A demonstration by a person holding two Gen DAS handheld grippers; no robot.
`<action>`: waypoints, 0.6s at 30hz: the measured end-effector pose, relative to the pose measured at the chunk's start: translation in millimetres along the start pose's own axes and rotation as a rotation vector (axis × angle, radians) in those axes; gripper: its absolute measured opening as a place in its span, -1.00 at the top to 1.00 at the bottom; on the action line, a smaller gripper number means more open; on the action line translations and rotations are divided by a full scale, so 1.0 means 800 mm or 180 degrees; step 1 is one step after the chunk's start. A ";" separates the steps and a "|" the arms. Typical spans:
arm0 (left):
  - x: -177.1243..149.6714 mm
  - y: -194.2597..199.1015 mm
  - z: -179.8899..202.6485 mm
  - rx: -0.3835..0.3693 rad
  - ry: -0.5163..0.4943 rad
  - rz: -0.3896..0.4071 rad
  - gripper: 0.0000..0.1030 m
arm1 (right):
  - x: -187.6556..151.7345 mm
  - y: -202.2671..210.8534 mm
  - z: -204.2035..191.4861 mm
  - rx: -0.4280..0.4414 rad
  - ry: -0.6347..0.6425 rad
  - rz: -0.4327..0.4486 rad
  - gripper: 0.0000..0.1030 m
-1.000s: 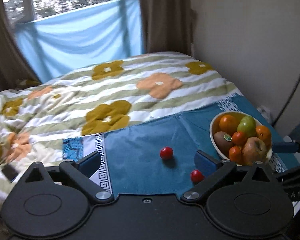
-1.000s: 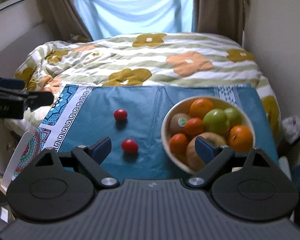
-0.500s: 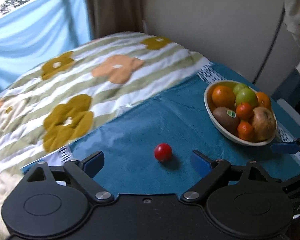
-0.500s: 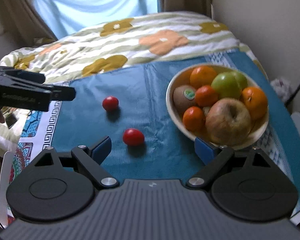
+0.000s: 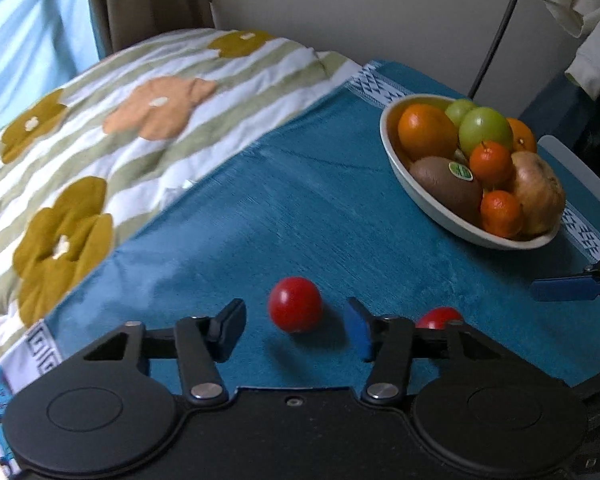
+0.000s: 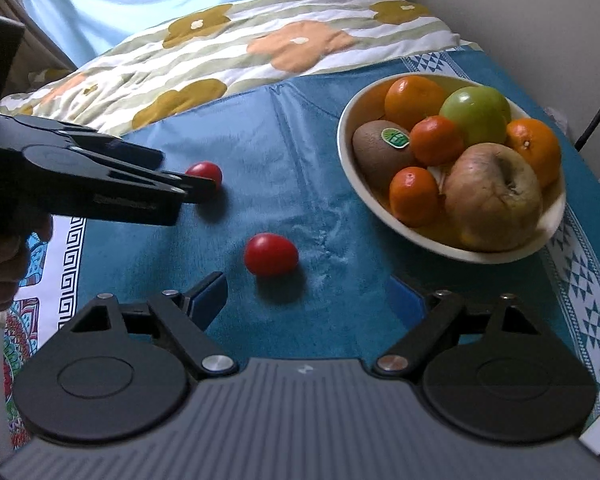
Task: Organize fruits
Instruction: 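Grasp a red tomato with the left tool while the right tool grasps the other tomato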
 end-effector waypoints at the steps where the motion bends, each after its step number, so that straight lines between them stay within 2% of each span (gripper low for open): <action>1: 0.000 -0.004 0.001 -0.0011 -0.0002 -0.0005 -0.07 | 0.000 -0.002 -0.001 -0.0005 -0.0007 -0.0010 -0.89; 2: -0.001 -0.008 0.001 -0.0016 0.0005 -0.0001 -0.04 | 0.001 -0.005 -0.001 -0.0004 -0.0009 -0.0017 -0.87; 5: -0.001 -0.013 0.000 -0.0042 0.0055 -0.0020 0.34 | -0.001 -0.009 -0.005 -0.0014 0.0022 -0.0035 -0.79; 8: 0.000 -0.012 -0.002 -0.0032 0.0070 -0.0017 0.35 | -0.003 -0.015 -0.007 0.0018 0.0004 -0.0074 -0.59; 18: -0.018 0.000 -0.024 0.0211 0.0055 -0.0042 0.35 | 0.006 -0.036 -0.014 0.0098 0.0075 -0.0087 -0.39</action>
Point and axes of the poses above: each gripper's, at about its wrist camera, not at the fingertips, and y roughly against the way its jaws point, z to its right, x to its top, the point moved 9 cm from there along -y, roughly the way its jaws point, and after that the axes turned 7 degrees about x, right-handed, at the moved point
